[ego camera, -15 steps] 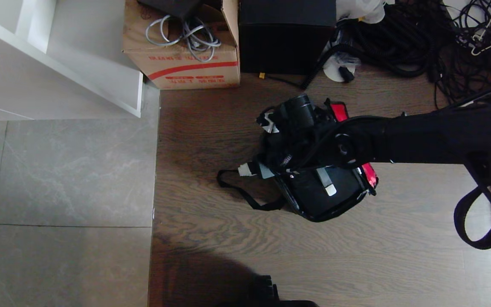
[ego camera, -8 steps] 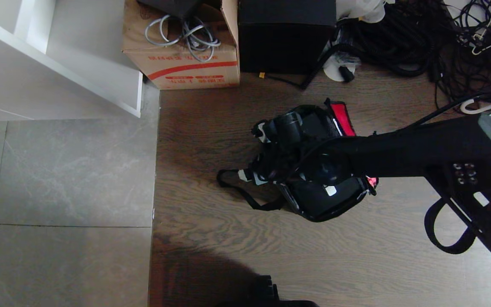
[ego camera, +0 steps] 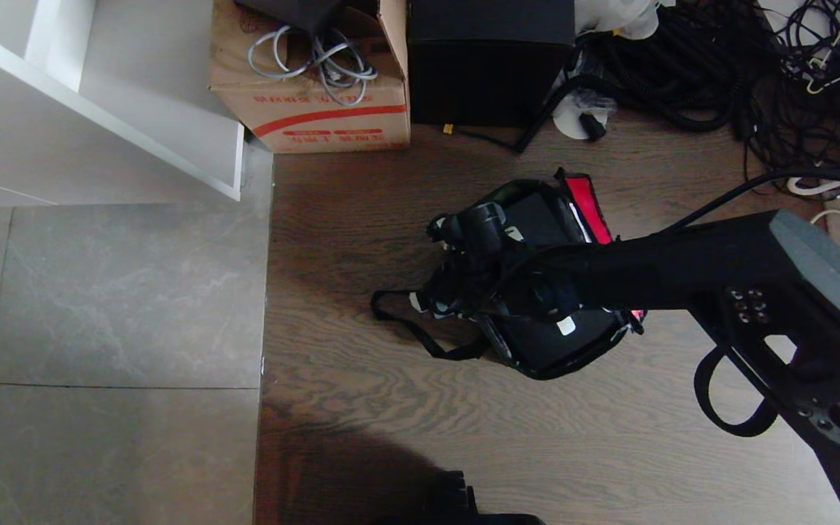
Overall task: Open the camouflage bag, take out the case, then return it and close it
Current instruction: Close the top of the storage box
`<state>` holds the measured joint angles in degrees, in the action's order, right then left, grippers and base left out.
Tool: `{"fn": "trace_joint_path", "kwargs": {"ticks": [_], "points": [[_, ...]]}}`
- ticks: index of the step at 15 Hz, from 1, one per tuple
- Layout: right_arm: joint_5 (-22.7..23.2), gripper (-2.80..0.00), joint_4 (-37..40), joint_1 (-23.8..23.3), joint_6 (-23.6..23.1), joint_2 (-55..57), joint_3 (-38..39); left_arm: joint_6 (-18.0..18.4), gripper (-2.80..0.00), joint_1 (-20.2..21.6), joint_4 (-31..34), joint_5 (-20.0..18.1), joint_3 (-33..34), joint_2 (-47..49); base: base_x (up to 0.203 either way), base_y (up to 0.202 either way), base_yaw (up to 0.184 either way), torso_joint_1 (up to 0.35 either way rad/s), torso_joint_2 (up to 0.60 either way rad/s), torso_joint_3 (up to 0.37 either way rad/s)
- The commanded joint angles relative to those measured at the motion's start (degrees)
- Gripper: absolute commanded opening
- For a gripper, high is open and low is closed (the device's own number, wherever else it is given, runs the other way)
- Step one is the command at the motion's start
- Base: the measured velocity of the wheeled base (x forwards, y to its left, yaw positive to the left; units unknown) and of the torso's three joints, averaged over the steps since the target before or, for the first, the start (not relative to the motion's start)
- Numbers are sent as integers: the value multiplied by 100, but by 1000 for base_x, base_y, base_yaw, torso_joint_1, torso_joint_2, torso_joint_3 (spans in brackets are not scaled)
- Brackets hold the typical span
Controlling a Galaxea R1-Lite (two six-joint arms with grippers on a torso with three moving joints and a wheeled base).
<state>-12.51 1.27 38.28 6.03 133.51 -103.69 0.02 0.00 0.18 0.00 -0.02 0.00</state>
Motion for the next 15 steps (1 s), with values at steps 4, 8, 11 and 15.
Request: {"fn": "trace_joint_path", "kwargs": {"ticks": [4, 8, 11, 15], "points": [[-267, 0, -183, -12, -113, 184, -338, 2, -280, 0, -1, 0, 2, 0, 0, 0, 0, 0, 0, 0], [-498, 0, -509, -57, -537, 291, -318, 6, -280, 0, -1, 0, 2, 0, 0, 0, 0, 0, 0, 0], [-507, 0, -500, -57, -564, 360, -269, -2, -280, 0, -1, 0, -1, 0, 0, 0, 0, 0, 0, 0], [-529, 0, -548, -83, -987, 252, -131, -2, -280, 0, -1, 0, 2, 0, 0, 0, 0, 0, 0, 0]]}}
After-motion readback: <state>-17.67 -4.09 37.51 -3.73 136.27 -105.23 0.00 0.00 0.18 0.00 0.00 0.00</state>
